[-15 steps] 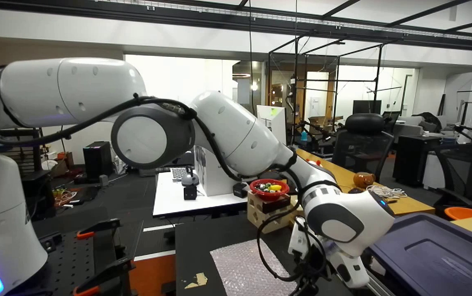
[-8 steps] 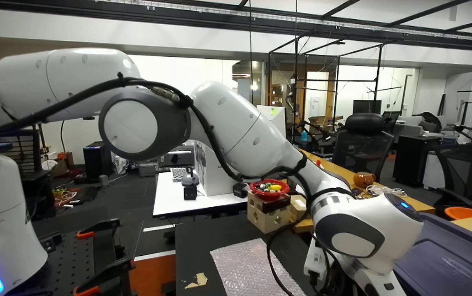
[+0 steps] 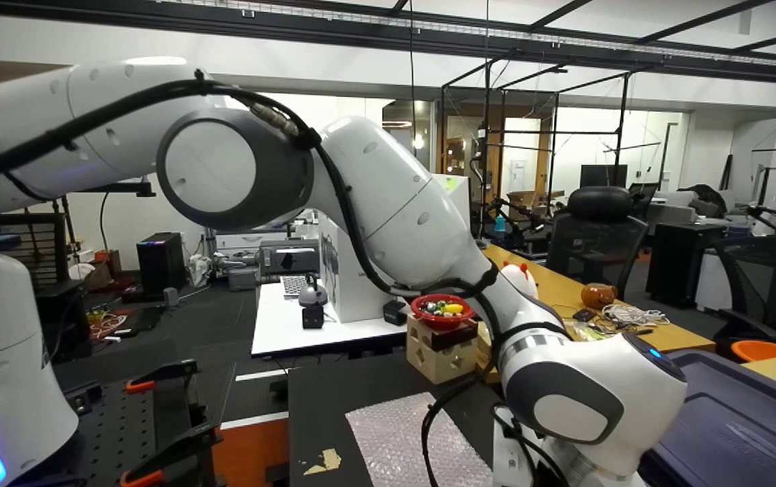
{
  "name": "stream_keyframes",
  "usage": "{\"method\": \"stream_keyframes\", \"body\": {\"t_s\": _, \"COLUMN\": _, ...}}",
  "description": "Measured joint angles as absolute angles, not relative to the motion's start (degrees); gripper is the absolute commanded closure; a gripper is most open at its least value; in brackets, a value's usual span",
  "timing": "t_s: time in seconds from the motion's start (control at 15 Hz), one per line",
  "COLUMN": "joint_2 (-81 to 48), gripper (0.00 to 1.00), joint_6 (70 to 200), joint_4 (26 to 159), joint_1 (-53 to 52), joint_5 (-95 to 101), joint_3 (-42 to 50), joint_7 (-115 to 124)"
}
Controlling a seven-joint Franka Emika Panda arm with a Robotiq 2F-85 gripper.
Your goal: Fold the plastic sheet in half on the table.
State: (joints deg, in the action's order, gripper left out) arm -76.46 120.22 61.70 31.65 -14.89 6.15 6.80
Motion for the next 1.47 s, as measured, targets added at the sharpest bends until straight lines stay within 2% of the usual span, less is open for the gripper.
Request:
{"method": "stream_keyframes", "body": {"t_s": 0.67, "joint_2": -67.52, "gripper": 0.00, "joint_6": 128.43, "joint_4": 79.93, "joint_1": 36.07, "joint_5": -13.22, "joint_3": 7.02, "joint_7": -17.86}}
{"method": "stream_keyframes", "body": {"t_s": 1.47, "joint_2": -64.43, "gripper": 0.00, "joint_6": 128.57, "joint_4": 80.07, "joint_1": 34.31, "joint_5": -7.13, "joint_3": 6.33, "joint_7": -20.97}}
